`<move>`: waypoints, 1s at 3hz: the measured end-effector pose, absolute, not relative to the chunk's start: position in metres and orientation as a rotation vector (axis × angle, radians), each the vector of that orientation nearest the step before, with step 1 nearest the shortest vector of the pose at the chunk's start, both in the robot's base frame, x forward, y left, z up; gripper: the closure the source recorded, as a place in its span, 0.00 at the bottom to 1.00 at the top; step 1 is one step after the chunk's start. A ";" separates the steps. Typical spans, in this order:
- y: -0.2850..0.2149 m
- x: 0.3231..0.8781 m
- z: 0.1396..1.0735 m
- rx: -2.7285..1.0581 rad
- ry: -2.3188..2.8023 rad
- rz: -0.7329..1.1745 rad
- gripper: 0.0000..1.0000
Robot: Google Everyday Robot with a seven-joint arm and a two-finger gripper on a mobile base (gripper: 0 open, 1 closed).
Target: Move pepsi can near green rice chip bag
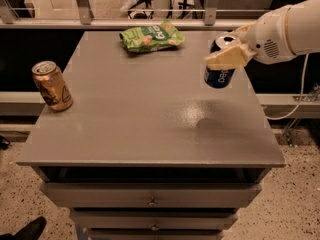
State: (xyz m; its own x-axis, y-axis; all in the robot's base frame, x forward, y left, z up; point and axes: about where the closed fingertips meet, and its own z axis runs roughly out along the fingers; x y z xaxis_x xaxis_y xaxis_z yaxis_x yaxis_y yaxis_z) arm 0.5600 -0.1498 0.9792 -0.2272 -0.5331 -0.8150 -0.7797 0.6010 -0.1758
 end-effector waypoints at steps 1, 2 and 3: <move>-0.130 0.655 0.980 -1.007 1.802 0.353 1.00; -0.117 0.716 0.992 -0.972 1.727 0.348 1.00; -0.115 0.771 0.977 -0.958 1.742 0.307 1.00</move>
Offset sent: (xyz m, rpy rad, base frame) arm 0.2307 0.0441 0.0291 0.1663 -0.2443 -0.0112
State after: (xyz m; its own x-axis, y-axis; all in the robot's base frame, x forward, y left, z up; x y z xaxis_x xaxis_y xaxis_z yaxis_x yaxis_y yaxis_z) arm 0.7709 -0.1146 0.9768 -0.1035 -0.4503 -0.8868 -0.7265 0.6432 -0.2418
